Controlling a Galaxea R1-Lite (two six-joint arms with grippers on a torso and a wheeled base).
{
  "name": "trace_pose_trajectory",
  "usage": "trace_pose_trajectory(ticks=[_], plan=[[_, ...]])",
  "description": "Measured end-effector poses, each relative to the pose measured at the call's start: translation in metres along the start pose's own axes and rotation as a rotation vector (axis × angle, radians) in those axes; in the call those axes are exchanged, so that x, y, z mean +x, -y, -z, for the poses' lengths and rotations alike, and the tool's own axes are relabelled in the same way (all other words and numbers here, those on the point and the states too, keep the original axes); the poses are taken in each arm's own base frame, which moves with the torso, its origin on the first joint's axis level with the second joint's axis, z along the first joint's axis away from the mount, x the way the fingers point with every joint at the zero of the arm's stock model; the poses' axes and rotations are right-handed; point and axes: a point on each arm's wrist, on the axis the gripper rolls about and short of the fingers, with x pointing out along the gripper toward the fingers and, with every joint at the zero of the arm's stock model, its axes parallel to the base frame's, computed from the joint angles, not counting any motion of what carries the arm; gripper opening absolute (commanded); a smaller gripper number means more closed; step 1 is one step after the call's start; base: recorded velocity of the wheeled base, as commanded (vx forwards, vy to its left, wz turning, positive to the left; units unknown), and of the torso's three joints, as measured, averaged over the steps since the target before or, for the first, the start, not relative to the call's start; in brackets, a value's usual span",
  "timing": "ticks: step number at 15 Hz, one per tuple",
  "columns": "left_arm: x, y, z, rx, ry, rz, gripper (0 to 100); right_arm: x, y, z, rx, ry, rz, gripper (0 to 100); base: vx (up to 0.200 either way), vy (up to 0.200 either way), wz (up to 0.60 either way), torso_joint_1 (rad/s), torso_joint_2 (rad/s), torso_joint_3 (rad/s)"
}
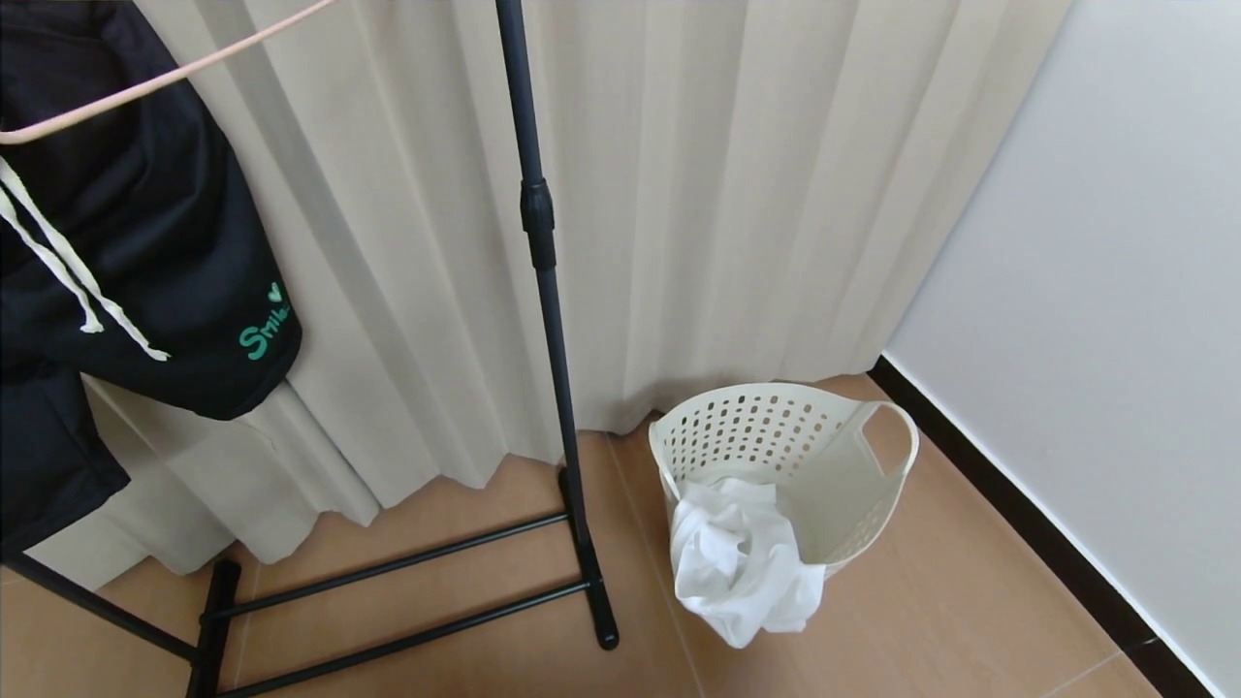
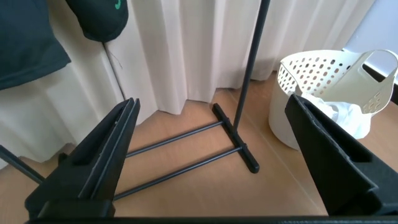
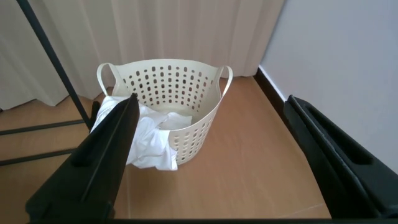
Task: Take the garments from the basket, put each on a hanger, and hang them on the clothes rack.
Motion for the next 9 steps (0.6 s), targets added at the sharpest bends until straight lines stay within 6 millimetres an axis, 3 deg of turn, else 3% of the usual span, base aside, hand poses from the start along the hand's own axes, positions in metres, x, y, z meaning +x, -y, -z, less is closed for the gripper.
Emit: trace_pose_trajectory(ticks=[9], plan=[[0.0000,0.0000,0.0000,-0.002,0.000,-0.002,100,0.0000,0.0000,0.0000,-0.001,0.000,0.000,100,0.000,0.000,0.00,0.004,0.01,-0.200]])
